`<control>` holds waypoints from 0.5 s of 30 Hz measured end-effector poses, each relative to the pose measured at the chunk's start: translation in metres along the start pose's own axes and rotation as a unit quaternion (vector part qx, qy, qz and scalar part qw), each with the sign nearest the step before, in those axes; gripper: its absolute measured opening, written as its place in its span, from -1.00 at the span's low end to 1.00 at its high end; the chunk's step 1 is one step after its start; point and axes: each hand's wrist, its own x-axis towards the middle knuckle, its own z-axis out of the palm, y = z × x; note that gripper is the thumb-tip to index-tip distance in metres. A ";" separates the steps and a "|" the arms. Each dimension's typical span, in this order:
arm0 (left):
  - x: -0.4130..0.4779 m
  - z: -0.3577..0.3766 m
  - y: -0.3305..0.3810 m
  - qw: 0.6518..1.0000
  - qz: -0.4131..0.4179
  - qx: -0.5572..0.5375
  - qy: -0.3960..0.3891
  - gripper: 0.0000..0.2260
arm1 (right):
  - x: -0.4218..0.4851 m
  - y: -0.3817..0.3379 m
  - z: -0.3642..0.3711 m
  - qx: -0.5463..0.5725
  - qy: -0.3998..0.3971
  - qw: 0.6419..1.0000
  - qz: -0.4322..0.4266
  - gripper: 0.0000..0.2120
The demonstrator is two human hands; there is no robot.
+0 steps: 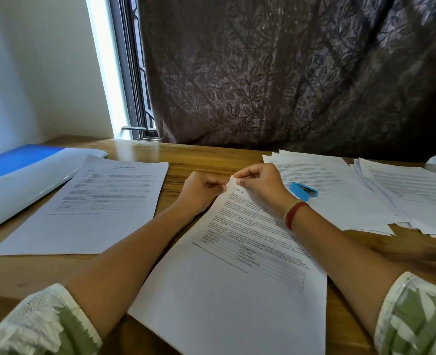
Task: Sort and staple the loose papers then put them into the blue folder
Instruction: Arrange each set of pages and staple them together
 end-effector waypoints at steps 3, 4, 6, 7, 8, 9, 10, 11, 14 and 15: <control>0.000 0.000 0.002 0.999 0.005 0.021 -0.024 -0.83 | -0.002 0.000 -0.001 -0.007 0.002 1.000 -0.002 -0.82; -0.001 0.000 0.004 0.999 0.000 0.031 -0.037 -0.83 | -0.003 0.000 -0.002 -0.016 0.002 1.000 -0.001 -0.83; 0.000 0.002 0.005 0.997 -0.014 0.055 -0.058 -0.80 | -0.003 -0.001 -0.002 -0.027 0.003 1.000 -0.006 -0.83; 0.001 0.002 0.003 0.996 -0.021 0.063 -0.059 -0.79 | -0.002 -0.001 -0.002 -0.031 0.004 0.999 -0.010 -0.83; 0.002 0.002 0.003 0.996 -0.027 0.068 -0.059 -0.77 | -0.002 -0.001 -0.002 -0.034 0.004 0.999 -0.013 -0.82; 0.002 0.002 0.003 0.995 -0.030 0.070 -0.060 -0.76 | -0.003 -0.002 -0.001 -0.039 0.004 0.999 -0.015 -0.82; 0.003 0.002 0.002 0.995 -0.031 0.072 -0.060 -0.75 | -0.003 -0.001 -0.001 -0.043 0.005 0.999 -0.015 -0.82; 0.003 0.002 0.001 0.995 -0.032 0.070 -0.062 -0.76 | -0.004 -0.001 -0.001 -0.044 0.006 0.999 -0.013 -0.83; 0.001 0.002 0.002 0.996 -0.022 0.062 -0.063 -0.75 | -0.006 -0.001 -0.002 -0.025 0.002 1.000 -0.006 -0.83; 0.001 0.003 0.002 0.997 -0.018 0.053 -0.057 -0.73 | -0.007 -0.001 -0.002 -0.015 0.003 1.000 -0.003 -0.83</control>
